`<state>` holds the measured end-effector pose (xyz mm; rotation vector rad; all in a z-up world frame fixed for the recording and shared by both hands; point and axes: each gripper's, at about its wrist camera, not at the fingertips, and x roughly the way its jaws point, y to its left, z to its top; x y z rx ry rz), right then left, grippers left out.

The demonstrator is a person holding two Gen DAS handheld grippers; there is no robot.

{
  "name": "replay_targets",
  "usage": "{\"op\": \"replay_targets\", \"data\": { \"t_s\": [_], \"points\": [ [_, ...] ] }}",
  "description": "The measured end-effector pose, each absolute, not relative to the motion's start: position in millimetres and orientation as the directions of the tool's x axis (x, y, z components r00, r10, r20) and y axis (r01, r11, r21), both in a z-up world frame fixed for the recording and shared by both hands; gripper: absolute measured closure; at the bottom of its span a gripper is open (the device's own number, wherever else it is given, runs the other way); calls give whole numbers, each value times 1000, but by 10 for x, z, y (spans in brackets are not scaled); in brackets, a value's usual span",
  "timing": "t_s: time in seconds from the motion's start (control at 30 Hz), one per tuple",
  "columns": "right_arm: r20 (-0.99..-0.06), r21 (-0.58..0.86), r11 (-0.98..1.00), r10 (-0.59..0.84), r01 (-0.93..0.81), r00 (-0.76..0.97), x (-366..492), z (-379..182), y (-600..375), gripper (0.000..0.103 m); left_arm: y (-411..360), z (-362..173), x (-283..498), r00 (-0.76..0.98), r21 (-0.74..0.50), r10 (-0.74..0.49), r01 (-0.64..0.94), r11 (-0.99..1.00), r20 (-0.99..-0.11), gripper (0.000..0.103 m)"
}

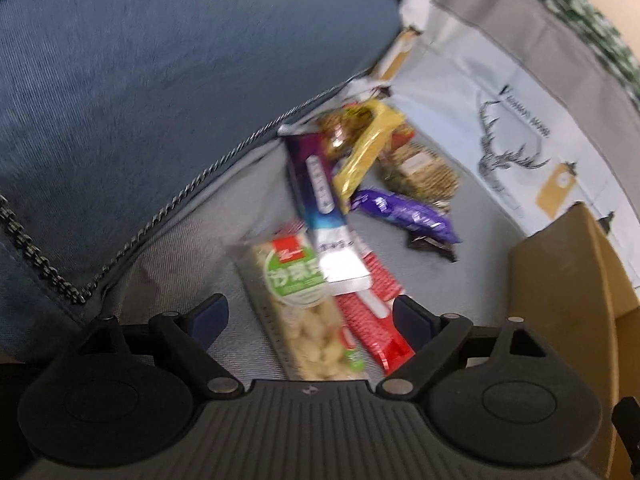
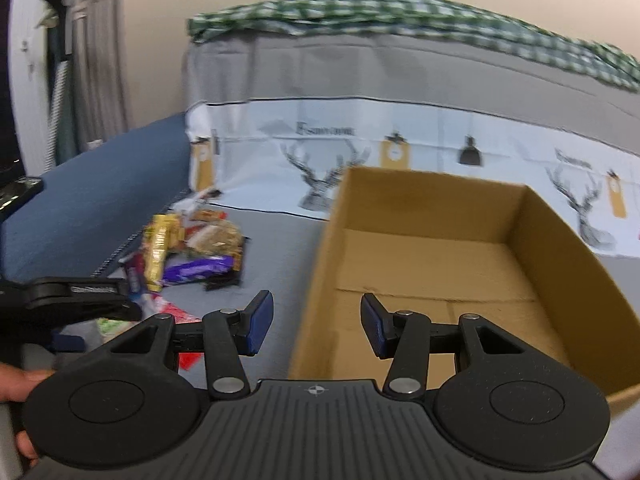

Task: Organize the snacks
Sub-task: 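Grasp the green-labelled snack pack with the left tool while the right tool grasps the red wafer pack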

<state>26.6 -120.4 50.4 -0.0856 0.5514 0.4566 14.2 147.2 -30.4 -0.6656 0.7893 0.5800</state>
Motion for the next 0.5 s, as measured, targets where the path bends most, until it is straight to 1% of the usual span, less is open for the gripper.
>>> {"op": "replay_targets", "data": {
  "t_s": [0.07,0.13,0.17,0.2,0.23,0.27,0.3,0.4,0.5],
  "points": [
    [-525,33,883,414,-468,744,245,490,-1129,51,1513,-374,161,548,-309,211,-702,642,-809,12],
    [-514,24,865,441,-501,736,210,495,-1049,48,1549,-416,156,544,-306,222,-712,631,-809,16],
    [-512,15,858,448,-513,733,193,492,-1011,47,1553,-415,135,544,-297,239,-716,632,-804,21],
    [-512,12,851,456,-525,728,180,489,-983,46,1557,-416,130,540,-287,247,-718,634,-804,31],
    [-509,10,840,471,-542,720,167,485,-950,45,1564,-425,120,539,-285,251,-719,634,-804,35],
    [-508,7,829,484,-559,712,158,481,-918,43,1584,-426,90,548,-297,249,-719,629,-799,51],
    [-511,0,818,494,-575,703,153,478,-881,42,1598,-420,59,551,-309,246,-723,617,-798,54],
    [-537,-5,776,530,-631,656,197,450,-707,41,1701,-387,-88,556,-356,258,-759,545,-790,62],
    [-601,-32,724,537,-689,592,299,383,-424,38,1827,-361,-213,579,-424,242,-770,476,-779,62]
  ]
}}
